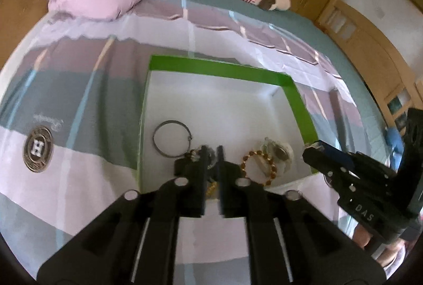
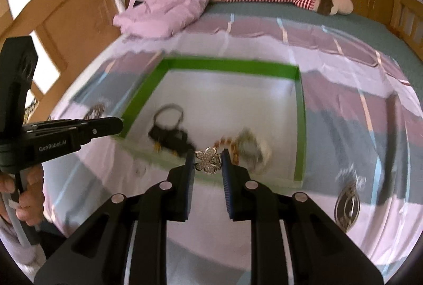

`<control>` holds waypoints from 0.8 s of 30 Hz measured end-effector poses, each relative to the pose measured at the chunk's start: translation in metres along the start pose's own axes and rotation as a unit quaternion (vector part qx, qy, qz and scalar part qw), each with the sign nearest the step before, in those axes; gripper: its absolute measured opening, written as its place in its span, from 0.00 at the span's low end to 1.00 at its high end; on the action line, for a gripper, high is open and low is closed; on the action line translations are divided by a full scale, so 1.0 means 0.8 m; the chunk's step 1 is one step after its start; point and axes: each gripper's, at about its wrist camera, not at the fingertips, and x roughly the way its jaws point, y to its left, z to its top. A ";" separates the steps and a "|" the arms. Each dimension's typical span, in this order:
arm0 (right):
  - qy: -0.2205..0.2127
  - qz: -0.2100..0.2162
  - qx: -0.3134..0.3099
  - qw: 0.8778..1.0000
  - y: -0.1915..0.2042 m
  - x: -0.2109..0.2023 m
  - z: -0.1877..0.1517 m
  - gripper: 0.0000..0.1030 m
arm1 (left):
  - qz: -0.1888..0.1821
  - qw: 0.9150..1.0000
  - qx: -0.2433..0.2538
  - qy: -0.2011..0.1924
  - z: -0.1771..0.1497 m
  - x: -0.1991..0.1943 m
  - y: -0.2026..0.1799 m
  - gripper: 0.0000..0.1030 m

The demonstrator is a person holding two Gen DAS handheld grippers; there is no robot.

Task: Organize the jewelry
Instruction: 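Open both grippers to drop the charm and ring into the box, then grasp a small silver ring with the right gripper while the left grasps another ring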

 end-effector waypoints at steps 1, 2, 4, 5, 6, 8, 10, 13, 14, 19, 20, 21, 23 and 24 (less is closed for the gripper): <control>-0.003 0.001 0.006 1.000 -0.003 0.006 0.005 0.20 | 0.001 1.000 -0.008 0.004 0.000 0.007 0.002 0.17; -0.003 0.000 0.011 1.000 -0.006 0.012 0.008 0.23 | 0.002 1.000 -0.008 0.007 -0.002 0.011 0.002 0.17; 0.003 -0.007 0.030 1.000 -0.014 0.022 0.009 0.36 | 0.006 1.000 -0.003 0.009 -0.005 0.010 0.002 0.22; 0.005 -0.003 0.039 0.999 -0.017 0.023 0.010 0.36 | 0.008 1.000 -0.001 0.009 -0.008 0.005 0.003 0.29; 0.005 0.004 0.046 0.999 -0.019 0.022 0.010 0.36 | 0.007 1.000 0.000 0.009 -0.012 0.000 0.005 0.31; 0.000 0.015 0.050 0.999 -0.022 0.010 0.008 0.41 | 0.004 1.000 0.014 0.015 -0.025 -0.009 0.006 0.32; -0.007 0.014 0.044 0.999 -0.027 -0.004 0.004 0.45 | 0.014 0.999 0.034 0.029 -0.042 -0.012 0.005 0.34; 0.011 0.013 0.039 0.999 -0.046 -0.019 -0.011 0.45 | 0.035 0.996 0.044 0.069 -0.066 -0.001 0.008 0.38; 0.024 0.006 0.036 0.999 -0.052 -0.020 -0.018 0.45 | 0.047 0.994 0.048 0.083 -0.073 0.007 0.009 0.38; 0.105 -0.034 0.015 0.994 -0.069 0.001 -0.058 0.45 | 0.089 0.988 0.038 0.121 -0.087 0.041 0.023 0.38; 0.121 -0.044 0.017 0.991 -0.071 0.010 -0.064 0.45 | 0.094 0.987 0.030 0.126 -0.087 0.047 0.027 0.38; 0.143 -0.059 0.022 0.988 -0.074 0.024 -0.071 0.45 | 0.097 0.986 0.023 0.130 -0.086 0.053 0.030 0.38; 0.164 -0.075 0.031 0.983 -0.077 0.040 -0.081 0.39 | 0.100 0.986 0.012 0.136 -0.085 0.062 0.036 0.38; 0.175 -0.078 0.038 0.981 -0.079 0.049 -0.084 0.33 | 0.102 0.985 0.008 0.138 -0.084 0.066 0.037 0.38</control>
